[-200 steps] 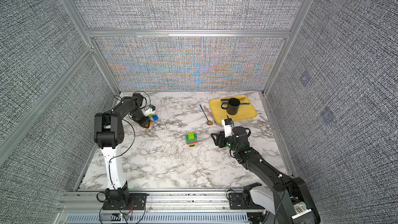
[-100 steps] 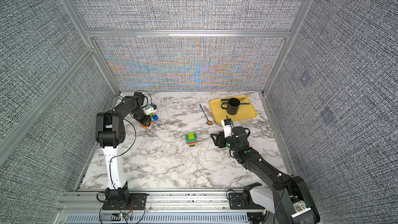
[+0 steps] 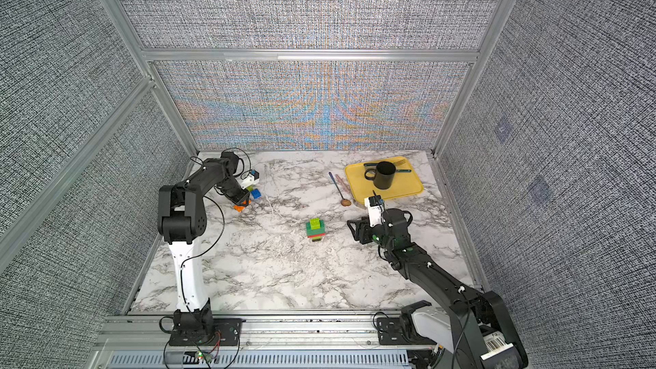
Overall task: Assemble a carrot with lego
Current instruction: Pick up the lego brick from the center of the board, then place the lego brick at the center of the board.
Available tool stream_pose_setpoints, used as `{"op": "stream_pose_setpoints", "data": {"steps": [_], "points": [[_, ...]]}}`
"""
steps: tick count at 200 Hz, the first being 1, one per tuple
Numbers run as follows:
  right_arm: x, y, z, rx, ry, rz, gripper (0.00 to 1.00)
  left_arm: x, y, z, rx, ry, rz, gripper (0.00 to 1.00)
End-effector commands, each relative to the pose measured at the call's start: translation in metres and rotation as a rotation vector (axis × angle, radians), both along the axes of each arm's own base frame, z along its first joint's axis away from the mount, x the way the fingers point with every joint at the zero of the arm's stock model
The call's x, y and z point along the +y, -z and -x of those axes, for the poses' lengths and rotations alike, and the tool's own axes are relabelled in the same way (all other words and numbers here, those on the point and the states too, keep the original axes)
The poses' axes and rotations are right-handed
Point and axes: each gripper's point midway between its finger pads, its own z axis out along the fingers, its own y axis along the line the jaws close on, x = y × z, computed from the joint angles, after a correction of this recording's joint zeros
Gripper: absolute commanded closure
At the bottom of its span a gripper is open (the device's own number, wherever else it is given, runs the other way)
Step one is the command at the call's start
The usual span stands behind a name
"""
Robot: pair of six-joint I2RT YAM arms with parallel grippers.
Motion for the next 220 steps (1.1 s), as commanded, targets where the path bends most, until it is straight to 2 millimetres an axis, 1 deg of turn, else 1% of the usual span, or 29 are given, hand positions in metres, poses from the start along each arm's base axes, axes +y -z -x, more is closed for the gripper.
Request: {"op": "stream_pose_setpoints", "data": {"steps": [1,22,32,47,64,68,73,74,77,87,101,122,138,153,167,169,171,206,220], "points": [[0.000,-0.005,-0.002,-0.014,0.002,-0.001,0.34,-0.006,0.005,0.022,0.079,0.017,0.028,0.69],[-0.001,-0.005,-0.002,-0.015,0.005,0.001,0.34,-0.010,-0.012,0.023,0.056,0.009,0.050,0.70],[-0.002,-0.006,-0.002,-0.018,0.010,0.003,0.34,-0.013,-0.025,0.024,0.034,0.004,0.059,0.71],[-0.004,-0.007,-0.002,-0.025,0.021,0.007,0.34,-0.023,-0.044,0.032,0.010,0.008,0.062,0.71],[-0.005,-0.009,-0.003,-0.034,0.029,0.009,0.34,-0.046,-0.064,0.046,-0.019,0.033,0.089,0.71],[-0.005,-0.009,-0.003,-0.034,0.030,0.007,0.34,-0.052,-0.066,0.050,-0.026,0.043,0.092,0.71],[-0.005,-0.009,-0.003,-0.036,0.033,0.008,0.34,-0.060,-0.063,0.055,-0.022,0.047,0.093,0.71],[-0.006,-0.009,-0.003,-0.036,0.034,0.009,0.34,-0.062,-0.068,0.055,-0.035,0.051,0.095,0.71],[-0.006,-0.009,-0.003,-0.037,0.034,0.009,0.34,-0.067,-0.073,0.057,-0.053,0.056,0.100,0.71],[-0.006,-0.009,-0.003,-0.038,0.039,0.011,0.34,-0.085,-0.074,0.065,-0.064,0.069,0.108,0.71],[-0.007,-0.010,-0.004,-0.042,0.041,0.009,0.34,-0.104,-0.072,0.070,-0.072,0.050,0.102,0.71],[-0.007,-0.009,-0.002,-0.037,0.040,0.007,0.34,-0.125,-0.064,0.070,-0.056,-0.042,0.095,0.71],[-0.007,-0.008,-0.001,-0.036,0.040,0.007,0.34,-0.141,-0.059,0.070,-0.056,-0.098,0.128,0.71],[-0.007,-0.008,-0.001,-0.036,0.042,0.005,0.34,-0.155,-0.049,0.073,-0.047,-0.120,0.162,0.70],[-0.007,-0.009,-0.001,-0.038,0.040,0.004,0.34,-0.159,-0.046,0.072,-0.055,-0.134,0.154,0.69],[-0.007,-0.009,-0.001,-0.037,0.040,0.004,0.34,-0.159,-0.038,0.073,-0.041,-0.139,0.142,0.69],[-0.007,-0.009,-0.002,-0.038,0.040,0.004,0.34,-0.159,-0.034,0.074,-0.036,-0.141,0.134,0.69],[-0.006,-0.007,-0.001,-0.031,0.037,0.002,0.34,-0.166,-0.012,0.079,-0.009,-0.154,0.102,0.67],[-0.005,-0.005,-0.001,-0.025,0.034,0.002,0.34,-0.167,-0.007,0.081,-0.002,-0.153,0.090,0.66]]}}
